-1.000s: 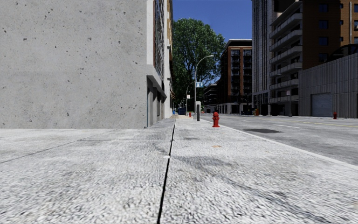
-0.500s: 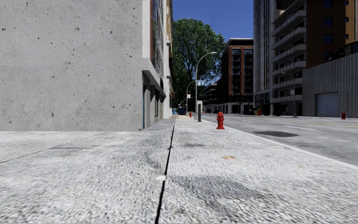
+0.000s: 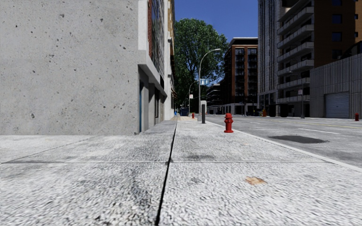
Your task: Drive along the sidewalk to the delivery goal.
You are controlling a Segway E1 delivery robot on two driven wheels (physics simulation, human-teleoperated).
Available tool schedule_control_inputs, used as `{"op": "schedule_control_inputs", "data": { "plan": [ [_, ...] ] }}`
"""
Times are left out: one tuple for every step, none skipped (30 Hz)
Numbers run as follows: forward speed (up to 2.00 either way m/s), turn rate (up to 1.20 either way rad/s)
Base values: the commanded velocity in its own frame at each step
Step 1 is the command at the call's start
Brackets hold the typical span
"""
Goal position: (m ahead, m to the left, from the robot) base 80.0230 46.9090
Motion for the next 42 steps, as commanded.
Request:
{"op": "schedule_control_inputs", "data": {
  "plan": [
    [2.00, 0.00],
    [2.00, 0.00],
    [2.00, 0.00],
    [2.00, 0.00],
    [2.00, 0.00],
    [2.00, 0.00],
    [2.00, 0.00],
    [2.00, 0.00],
    [2.00, 0.00],
    [2.00, 0.00],
    [2.00, 0.00],
    [2.00, 0.00],
    [2.00, 0.00],
    [2.00, 0.00],
    [2.00, 0.00],
    [2.00, 0.00],
    [2.00, 0.00],
    [2.00, 0.00],
    [2.00, 0.00],
    [2.00, 0.00],
    [2.00, 0.00],
    [2.00, 0.00],
    [2.00, 0.00],
    [2.00, 0.00],
    [2.00, 0.00],
    [2.00, 0.00],
    [2.00, 0.00],
    [2.00, 0.00],
    [2.00, 0.00],
    [2.00, 0.00],
    [2.00, 0.00],
    [2.00, 0.00],
    [2.00, 0.00],
    [2.00, 0.00],
    [2.00, 0.00],
    [2.00, 0.00],
    [2.00, 0.00],
    [2.00, 0.00],
    [2.00, 0.00],
    [2.00, 0.00],
    [2.00, 0.00],
    [2.00, 0.00]
  ]
}}
